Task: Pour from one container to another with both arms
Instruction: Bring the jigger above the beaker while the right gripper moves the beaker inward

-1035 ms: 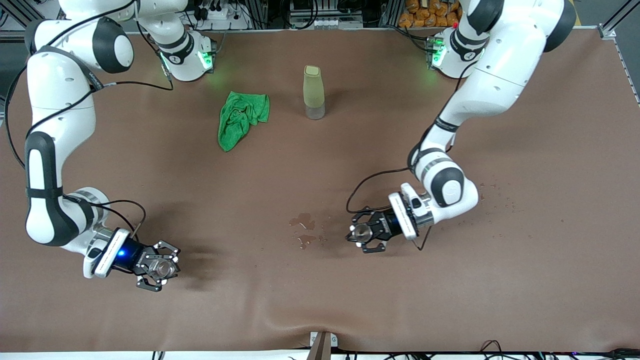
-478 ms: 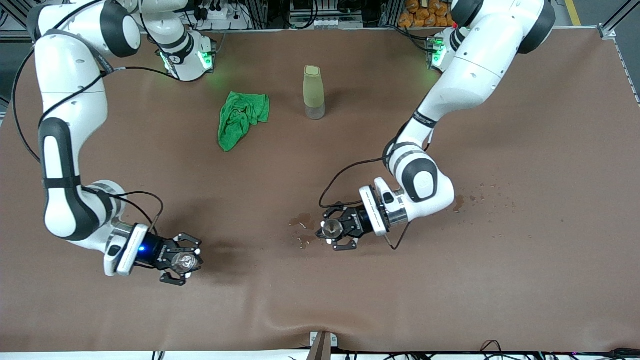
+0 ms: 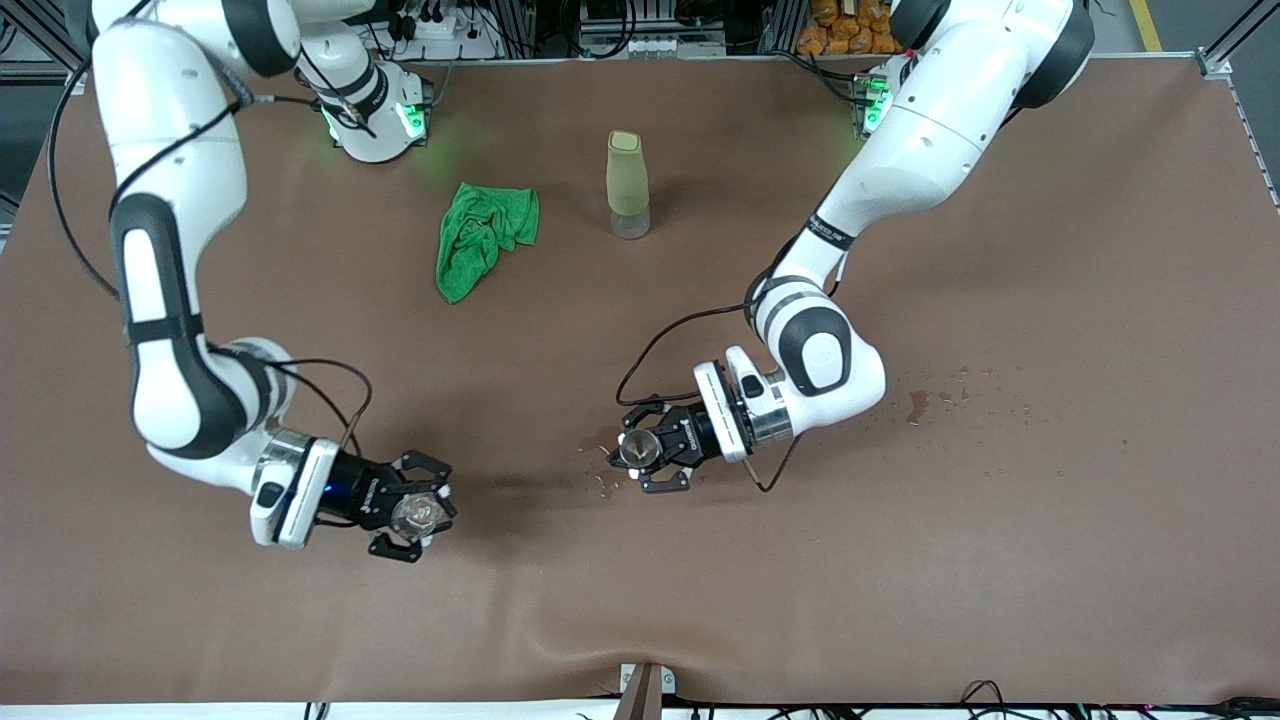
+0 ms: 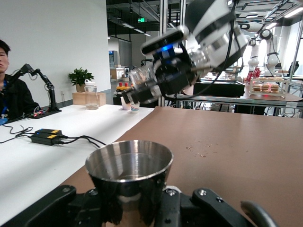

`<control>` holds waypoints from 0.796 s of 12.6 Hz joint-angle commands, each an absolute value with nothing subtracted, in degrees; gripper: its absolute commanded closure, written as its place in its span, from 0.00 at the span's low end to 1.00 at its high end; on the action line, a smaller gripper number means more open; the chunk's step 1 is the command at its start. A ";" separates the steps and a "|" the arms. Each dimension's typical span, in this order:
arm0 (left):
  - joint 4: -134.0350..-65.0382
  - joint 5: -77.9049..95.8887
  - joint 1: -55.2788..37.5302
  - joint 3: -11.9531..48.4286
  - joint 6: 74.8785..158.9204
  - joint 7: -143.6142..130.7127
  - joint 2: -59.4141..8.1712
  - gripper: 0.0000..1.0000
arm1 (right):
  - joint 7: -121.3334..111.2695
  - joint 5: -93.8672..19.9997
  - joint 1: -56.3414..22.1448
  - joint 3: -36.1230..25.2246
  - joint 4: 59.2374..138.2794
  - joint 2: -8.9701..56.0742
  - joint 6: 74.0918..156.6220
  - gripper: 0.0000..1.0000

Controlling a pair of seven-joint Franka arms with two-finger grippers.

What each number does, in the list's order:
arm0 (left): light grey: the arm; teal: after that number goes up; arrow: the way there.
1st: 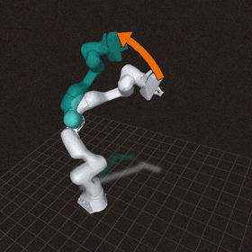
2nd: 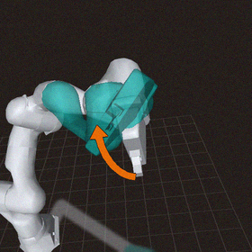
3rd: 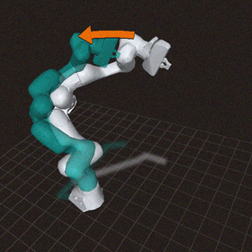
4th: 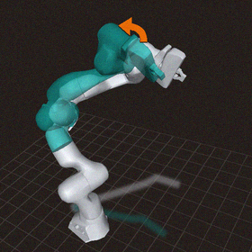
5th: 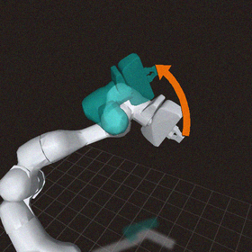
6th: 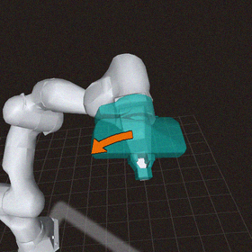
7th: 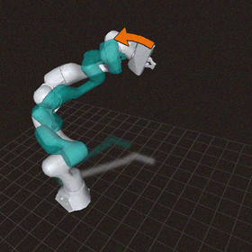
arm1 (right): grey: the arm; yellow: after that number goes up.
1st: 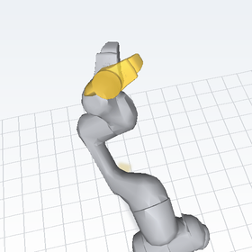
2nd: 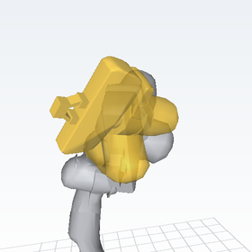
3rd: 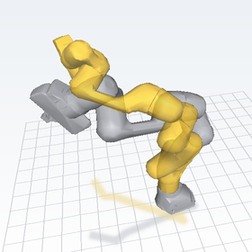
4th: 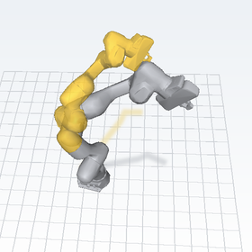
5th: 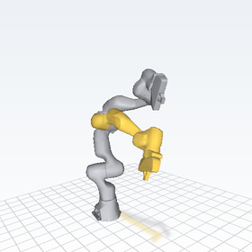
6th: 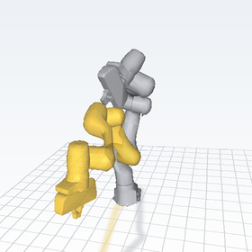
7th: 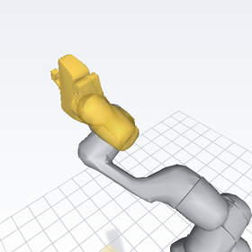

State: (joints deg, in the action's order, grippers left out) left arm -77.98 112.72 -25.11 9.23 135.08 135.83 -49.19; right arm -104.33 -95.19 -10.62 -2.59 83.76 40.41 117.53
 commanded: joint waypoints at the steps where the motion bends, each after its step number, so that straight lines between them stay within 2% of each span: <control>1: -75.94 114.96 -26.98 8.44 136.93 136.85 -49.83 1.00 | -94.09 -96.86 -14.31 -3.16 89.21 33.50 119.62 1.00; 10: -76.29 120.74 -29.88 8.44 137.72 139.65 -50.01 1.00 | -76.12 -96.94 -23.80 -3.16 89.21 28.48 128.04 1.00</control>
State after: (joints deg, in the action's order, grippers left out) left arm -77.51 116.84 -28.26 9.10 136.71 137.12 -49.32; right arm -77.05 -95.47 -21.59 -2.58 86.58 31.31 125.53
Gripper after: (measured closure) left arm 0.912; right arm 0.859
